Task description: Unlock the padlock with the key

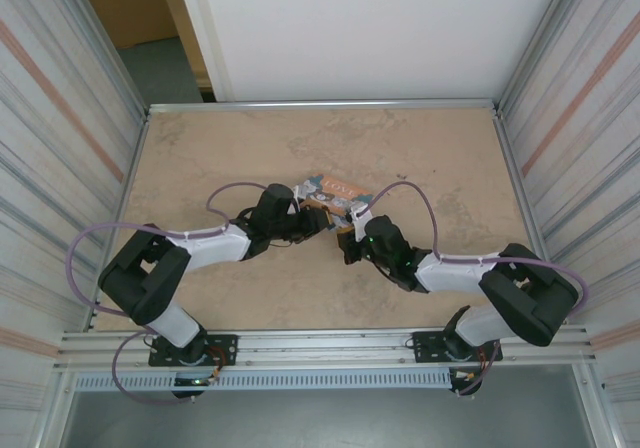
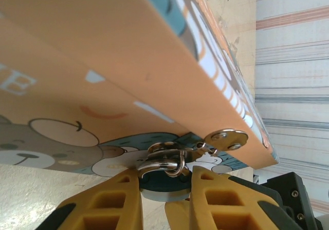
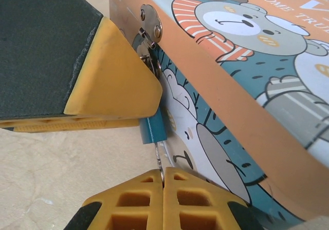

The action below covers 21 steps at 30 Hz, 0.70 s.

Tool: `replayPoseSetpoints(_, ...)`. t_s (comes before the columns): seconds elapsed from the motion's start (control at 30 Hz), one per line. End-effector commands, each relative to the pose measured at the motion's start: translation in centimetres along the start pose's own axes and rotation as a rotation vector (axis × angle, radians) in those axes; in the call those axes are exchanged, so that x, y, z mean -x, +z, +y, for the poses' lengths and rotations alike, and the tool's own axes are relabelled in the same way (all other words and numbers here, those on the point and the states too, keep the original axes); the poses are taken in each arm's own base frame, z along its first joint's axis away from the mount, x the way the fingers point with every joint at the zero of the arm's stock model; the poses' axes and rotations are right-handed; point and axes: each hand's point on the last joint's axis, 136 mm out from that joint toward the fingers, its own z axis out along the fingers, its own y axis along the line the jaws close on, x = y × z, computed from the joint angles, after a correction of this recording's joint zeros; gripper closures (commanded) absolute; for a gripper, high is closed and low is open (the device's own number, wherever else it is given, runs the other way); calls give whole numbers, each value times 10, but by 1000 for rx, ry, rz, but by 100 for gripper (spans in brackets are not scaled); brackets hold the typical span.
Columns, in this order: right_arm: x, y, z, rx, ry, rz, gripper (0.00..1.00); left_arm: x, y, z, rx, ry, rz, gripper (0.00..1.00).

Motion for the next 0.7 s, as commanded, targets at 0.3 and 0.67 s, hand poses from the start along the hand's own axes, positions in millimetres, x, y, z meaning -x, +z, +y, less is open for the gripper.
replayPoseSetpoints(0.3,66,1,12,80,-21,-174,100,-15,-2,-23,-59,12,67,85)
replayPoseSetpoints(0.67,86,5,13,82,-70,-200,100,-21,1,-28,-69,6,100,85)
